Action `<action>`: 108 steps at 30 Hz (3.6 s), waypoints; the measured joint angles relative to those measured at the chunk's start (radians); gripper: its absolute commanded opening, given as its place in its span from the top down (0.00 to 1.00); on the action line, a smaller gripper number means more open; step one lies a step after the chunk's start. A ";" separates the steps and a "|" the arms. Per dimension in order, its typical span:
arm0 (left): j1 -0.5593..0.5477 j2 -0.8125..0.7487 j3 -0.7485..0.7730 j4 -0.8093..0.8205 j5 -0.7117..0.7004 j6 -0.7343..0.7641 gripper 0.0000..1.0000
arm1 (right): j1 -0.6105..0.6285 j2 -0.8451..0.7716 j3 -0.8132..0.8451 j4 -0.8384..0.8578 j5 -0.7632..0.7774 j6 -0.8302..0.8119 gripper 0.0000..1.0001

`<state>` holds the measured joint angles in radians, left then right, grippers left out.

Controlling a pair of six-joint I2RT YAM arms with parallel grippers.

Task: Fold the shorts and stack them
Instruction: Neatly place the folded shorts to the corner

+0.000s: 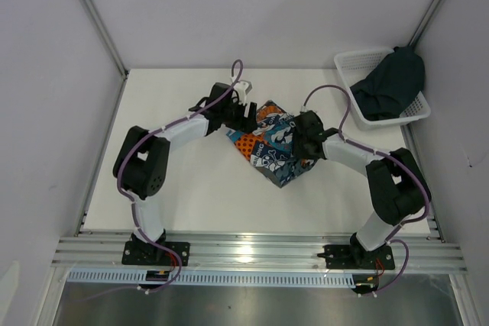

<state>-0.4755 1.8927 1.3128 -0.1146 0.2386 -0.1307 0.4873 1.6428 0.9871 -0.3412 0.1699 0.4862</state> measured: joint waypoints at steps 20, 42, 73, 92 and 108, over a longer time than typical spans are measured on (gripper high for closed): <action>-0.005 0.254 0.217 -0.081 -0.008 -0.021 0.09 | -0.025 -0.054 0.051 -0.042 -0.117 0.024 0.01; -0.006 0.071 -0.237 0.298 -0.030 -0.257 1.00 | -0.119 -0.021 -0.099 0.065 -0.121 0.196 0.66; 0.003 -0.729 -0.717 -0.083 -0.579 -0.537 0.01 | 0.209 0.058 -0.082 0.220 -0.270 0.084 1.00; 0.016 -1.090 -0.575 -0.330 -0.752 -0.569 0.01 | 0.272 0.203 0.105 0.254 -0.178 0.003 0.25; 0.016 -1.123 -0.585 -0.328 -0.751 -0.535 0.01 | 0.178 0.211 0.098 0.317 -0.412 0.015 0.06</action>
<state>-0.4595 0.7700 0.7277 -0.4431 -0.5121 -0.6659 0.6655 1.8538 1.0847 -0.0242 -0.2420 0.5014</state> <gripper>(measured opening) 0.990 0.938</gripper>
